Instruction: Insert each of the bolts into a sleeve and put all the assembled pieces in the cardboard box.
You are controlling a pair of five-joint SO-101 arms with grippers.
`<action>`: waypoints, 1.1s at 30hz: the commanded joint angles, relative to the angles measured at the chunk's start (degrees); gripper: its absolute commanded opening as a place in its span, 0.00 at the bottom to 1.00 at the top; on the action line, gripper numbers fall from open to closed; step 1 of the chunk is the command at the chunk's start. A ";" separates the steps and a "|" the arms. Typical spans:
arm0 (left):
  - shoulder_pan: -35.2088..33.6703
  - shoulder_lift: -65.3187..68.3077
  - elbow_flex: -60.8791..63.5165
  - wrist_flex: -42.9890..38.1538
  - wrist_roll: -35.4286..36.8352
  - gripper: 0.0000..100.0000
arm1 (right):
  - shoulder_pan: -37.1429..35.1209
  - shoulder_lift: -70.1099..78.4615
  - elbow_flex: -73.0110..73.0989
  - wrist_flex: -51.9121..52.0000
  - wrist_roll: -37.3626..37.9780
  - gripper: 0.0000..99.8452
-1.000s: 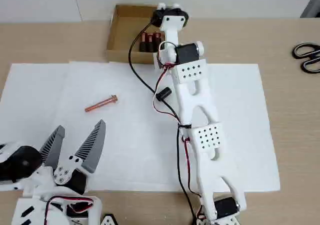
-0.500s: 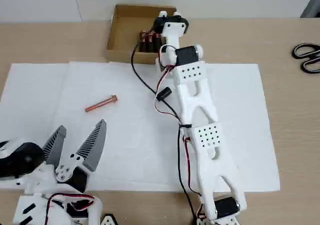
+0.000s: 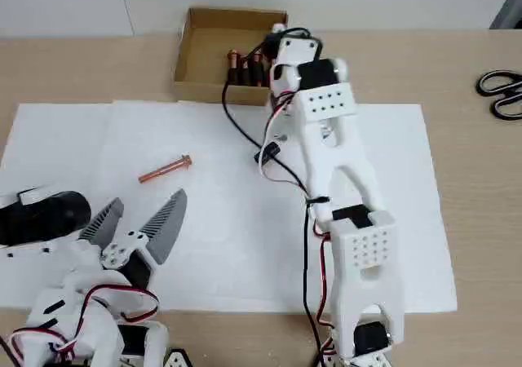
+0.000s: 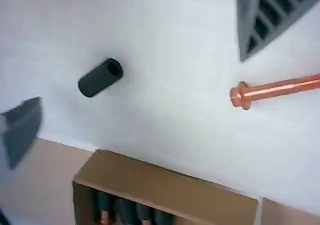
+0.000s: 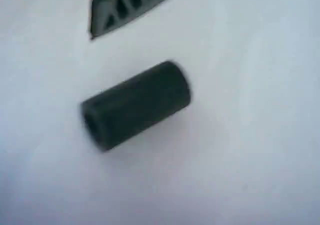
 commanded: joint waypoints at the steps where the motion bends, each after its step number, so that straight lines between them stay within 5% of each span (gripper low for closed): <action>1: 0.97 0.97 -1.80 -0.09 -0.09 0.32 | -3.12 -5.14 0.44 0.04 -2.99 0.25; 21: 0.88 0.79 -0.57 -0.18 -0.09 0.32 | -5.85 -5.14 0.44 -5.67 -3.78 0.25; 33: 1.05 0.79 -0.48 -0.18 -0.09 0.32 | -4.79 -2.24 0.53 -7.69 -40.97 0.25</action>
